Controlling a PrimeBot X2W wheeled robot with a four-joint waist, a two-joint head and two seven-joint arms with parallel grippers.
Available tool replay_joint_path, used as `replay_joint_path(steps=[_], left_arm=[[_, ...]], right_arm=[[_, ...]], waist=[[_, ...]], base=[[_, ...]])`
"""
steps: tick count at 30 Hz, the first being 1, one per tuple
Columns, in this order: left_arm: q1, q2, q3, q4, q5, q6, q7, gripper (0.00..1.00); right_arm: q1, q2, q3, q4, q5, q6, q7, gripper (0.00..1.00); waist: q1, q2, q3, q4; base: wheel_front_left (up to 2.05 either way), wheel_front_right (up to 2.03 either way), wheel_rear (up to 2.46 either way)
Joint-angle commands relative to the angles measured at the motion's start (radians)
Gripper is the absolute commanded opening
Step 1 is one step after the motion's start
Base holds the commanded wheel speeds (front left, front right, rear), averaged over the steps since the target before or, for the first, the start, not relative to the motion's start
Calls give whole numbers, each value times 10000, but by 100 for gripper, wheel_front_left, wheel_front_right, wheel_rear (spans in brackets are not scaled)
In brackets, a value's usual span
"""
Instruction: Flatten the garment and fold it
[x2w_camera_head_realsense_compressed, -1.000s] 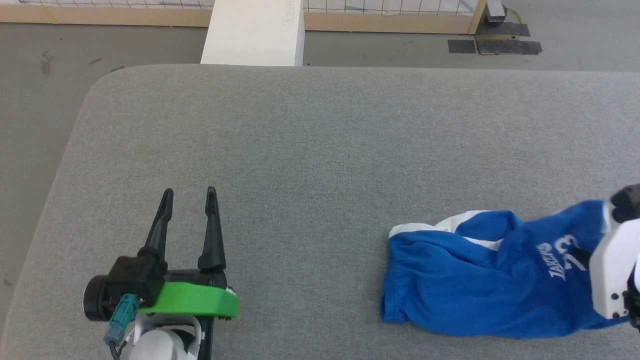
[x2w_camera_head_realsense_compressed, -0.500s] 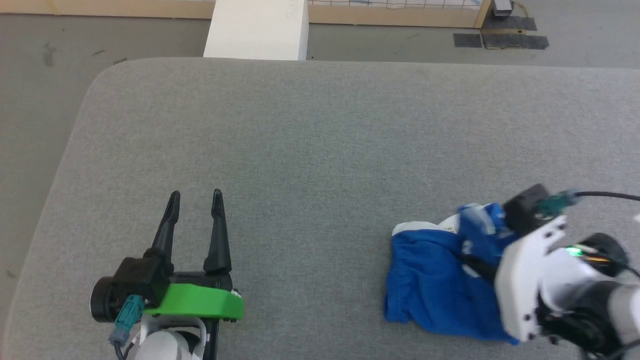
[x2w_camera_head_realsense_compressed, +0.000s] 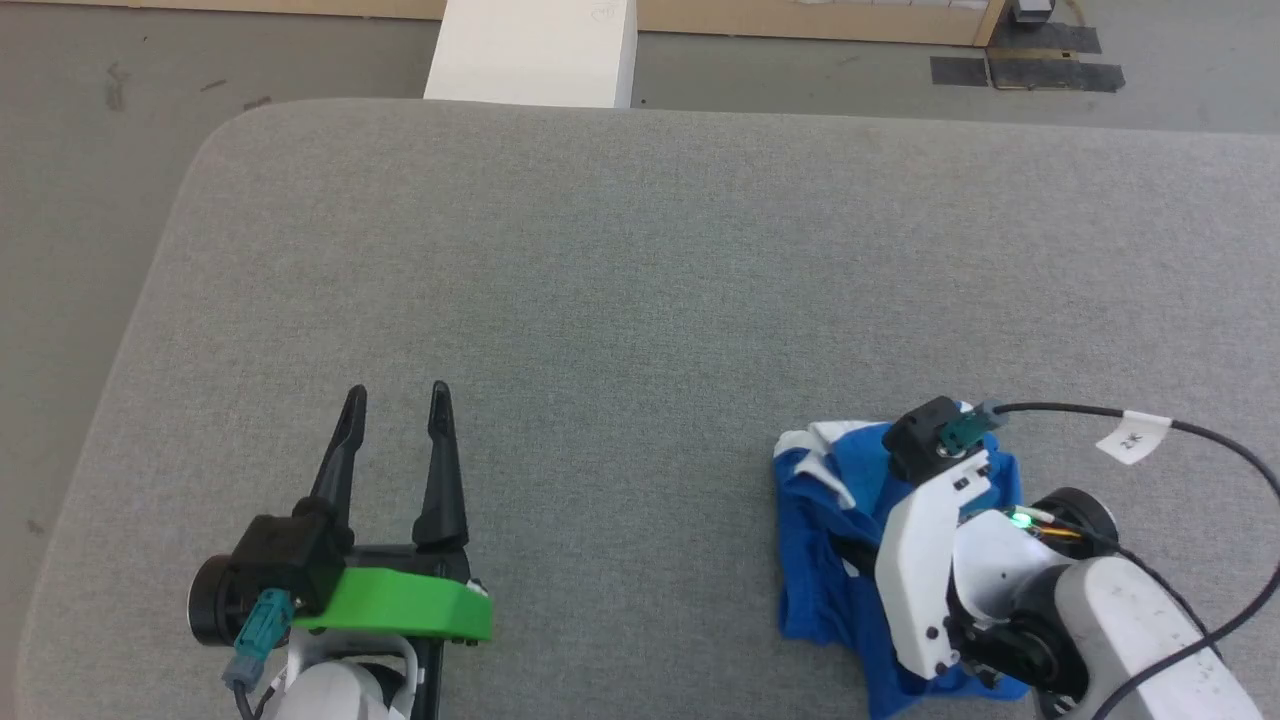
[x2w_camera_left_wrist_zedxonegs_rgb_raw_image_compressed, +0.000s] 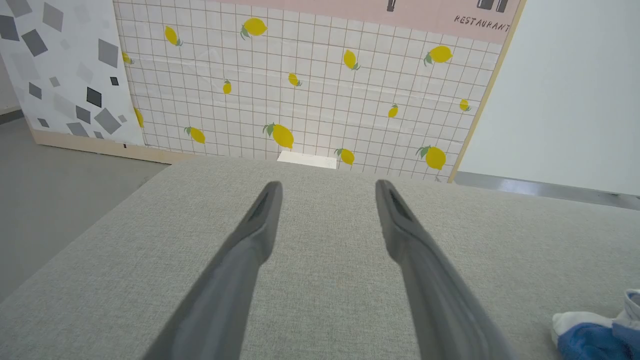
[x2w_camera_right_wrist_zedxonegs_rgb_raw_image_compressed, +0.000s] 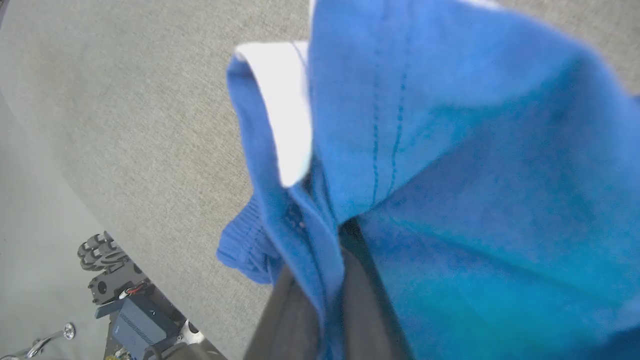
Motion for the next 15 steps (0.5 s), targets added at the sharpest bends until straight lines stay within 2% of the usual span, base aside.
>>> replay_joint_path(steps=[1, 2, 3, 4, 12, 15], left_arm=[[-146, -56, 4, 12, -89, -62, -49, 100], [-156, -64, -12, 26, -91, -75, -49, 100], [-164, -70, -24, 39, -91, -87, -49, 100], [-168, -75, -32, 54, -89, -100, -49, 100], [-45, -42, 52, 167, -74, -146, -49, 100], [24, -31, 67, 192, -57, -141, -49, 100]], right_arm=[[-191, 100, 41, 222, -119, -15, -169, 0], [-251, 180, 42, 390, -199, -15, -365, 0], [-303, 242, 90, 481, -232, -15, -525, 44], [-367, 303, 183, 547, -257, -15, -676, 100], [-818, 352, 1228, -442, -11, -15, -969, 100], [-871, 291, 1291, -952, -17, -15, -1072, 100]], waist=[[0, 0, 9, 7], [0, 0, 9, 16], [0, 0, 5, 21], [0, 0, -3, 19], [0, 0, -255, -212], [0, 0, -384, -381]], base=[[0, 0, 0], [0, 0, 0], [0, 0, 0], [0, 0, 0], [0, 0, 0], [0, 0, 0]])
